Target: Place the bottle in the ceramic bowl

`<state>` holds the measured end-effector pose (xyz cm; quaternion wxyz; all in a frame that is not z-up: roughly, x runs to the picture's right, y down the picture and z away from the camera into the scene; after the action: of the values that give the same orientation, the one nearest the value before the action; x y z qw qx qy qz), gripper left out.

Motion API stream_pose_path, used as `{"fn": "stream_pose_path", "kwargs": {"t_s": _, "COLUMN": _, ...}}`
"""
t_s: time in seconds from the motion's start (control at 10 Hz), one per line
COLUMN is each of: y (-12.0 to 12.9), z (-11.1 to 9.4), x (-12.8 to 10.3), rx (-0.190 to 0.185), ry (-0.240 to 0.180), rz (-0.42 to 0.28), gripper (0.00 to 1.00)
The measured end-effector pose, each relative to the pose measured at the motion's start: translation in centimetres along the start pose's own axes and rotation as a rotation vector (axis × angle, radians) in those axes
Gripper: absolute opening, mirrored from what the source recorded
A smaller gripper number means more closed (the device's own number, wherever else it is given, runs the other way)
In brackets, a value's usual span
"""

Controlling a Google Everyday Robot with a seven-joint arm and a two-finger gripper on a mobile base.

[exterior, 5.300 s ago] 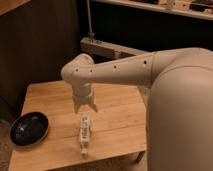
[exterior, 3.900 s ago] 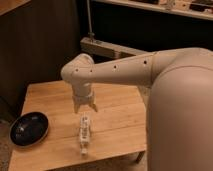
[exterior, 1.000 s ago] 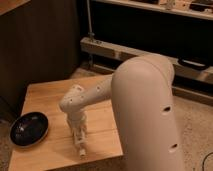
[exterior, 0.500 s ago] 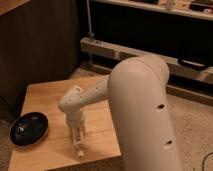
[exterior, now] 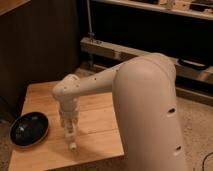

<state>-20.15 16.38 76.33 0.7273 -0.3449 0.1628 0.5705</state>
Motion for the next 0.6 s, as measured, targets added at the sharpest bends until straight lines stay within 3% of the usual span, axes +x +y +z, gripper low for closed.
{"fn": "stream_pose_path", "kwargs": {"t_s": 0.1, "y": 6.0, "z": -2.5, "x": -4.3, "rx": -0.033, "ry": -0.021, "rz": -0.094, "gripper": 0.0}}
{"fn": "stream_pose_path", "kwargs": {"t_s": 0.3, "y": 10.0, "z": -2.4, "x": -6.2, "rx": -0.06, "ry": -0.027, "rz": -0.165, "gripper": 0.0}}
{"fn": "stream_pose_path", "kwargs": {"t_s": 0.6, "y": 16.5, "z": -2.2, "x": -6.7, "rx": -0.12, "ry": -0.044, "rz": -0.283, "gripper": 0.0}}
